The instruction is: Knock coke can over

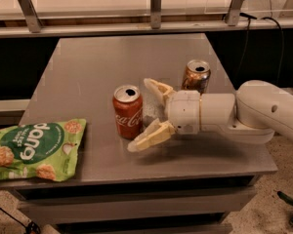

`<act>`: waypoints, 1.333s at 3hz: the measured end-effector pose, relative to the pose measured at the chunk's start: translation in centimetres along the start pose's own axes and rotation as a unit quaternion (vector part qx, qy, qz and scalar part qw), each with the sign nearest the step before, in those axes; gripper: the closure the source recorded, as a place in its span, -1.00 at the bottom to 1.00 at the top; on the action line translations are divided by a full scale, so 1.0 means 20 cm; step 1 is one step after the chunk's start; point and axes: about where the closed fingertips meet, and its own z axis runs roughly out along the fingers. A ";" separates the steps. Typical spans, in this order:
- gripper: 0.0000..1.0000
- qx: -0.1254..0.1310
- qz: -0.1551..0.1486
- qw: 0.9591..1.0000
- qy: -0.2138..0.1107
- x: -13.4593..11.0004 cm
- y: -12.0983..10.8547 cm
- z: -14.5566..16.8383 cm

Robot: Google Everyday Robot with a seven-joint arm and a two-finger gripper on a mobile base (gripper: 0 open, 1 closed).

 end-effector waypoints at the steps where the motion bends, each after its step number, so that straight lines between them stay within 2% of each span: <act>1: -1.00 -0.001 0.001 1.000 -0.008 0.01 0.00 0.02; 2: -1.00 -0.019 -0.007 1.000 -0.021 -0.03 0.02 0.08; 3: -1.00 -0.038 -0.022 0.999 -0.016 -0.11 0.06 0.15; 4: -0.67 -0.057 -0.025 0.998 -0.006 -0.17 0.09 0.18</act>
Offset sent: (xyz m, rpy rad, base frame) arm -0.0047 0.0348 0.0055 0.0566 -0.0259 0.0989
